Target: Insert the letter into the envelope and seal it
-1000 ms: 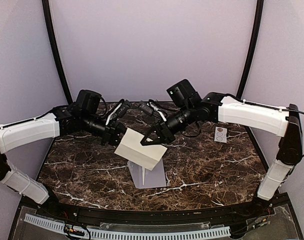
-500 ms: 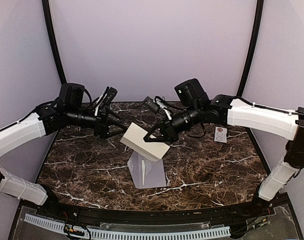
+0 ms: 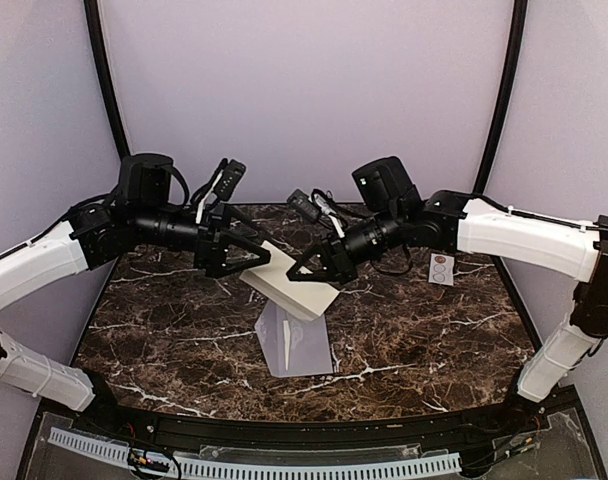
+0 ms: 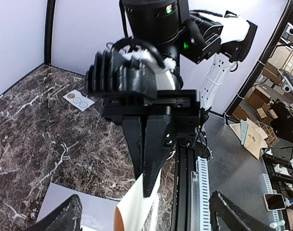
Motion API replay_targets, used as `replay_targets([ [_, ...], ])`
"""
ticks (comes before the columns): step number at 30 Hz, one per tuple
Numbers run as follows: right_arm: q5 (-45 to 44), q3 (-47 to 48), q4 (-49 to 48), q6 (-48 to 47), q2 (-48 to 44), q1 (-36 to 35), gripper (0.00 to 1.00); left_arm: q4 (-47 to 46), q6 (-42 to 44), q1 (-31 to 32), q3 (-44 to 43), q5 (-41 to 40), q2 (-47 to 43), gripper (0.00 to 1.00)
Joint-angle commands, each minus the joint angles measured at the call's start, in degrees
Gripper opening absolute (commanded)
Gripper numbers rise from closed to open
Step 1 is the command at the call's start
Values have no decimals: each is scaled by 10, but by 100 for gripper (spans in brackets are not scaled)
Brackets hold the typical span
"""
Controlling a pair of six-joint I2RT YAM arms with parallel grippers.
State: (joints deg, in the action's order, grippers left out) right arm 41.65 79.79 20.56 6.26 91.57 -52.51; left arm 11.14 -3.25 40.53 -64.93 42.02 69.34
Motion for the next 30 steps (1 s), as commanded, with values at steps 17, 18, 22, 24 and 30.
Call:
replay_targets([
  [17,-13,-2,-31,11,-26,-4,1,19,5,16,-22,24,44,1],
  [18,-13,-1,-31,11,-26,-5,6,19,6,15,-22,25,44,0],
  [22,-3,3,-35,13,-21,-5,25,18,9,16,-22,30,45,0],
  [24,4,5,-36,13,-17,-5,29,16,7,16,-24,34,47,0],
  [30,15,5,-41,15,-6,-4,24,11,4,16,-24,43,49,0],
])
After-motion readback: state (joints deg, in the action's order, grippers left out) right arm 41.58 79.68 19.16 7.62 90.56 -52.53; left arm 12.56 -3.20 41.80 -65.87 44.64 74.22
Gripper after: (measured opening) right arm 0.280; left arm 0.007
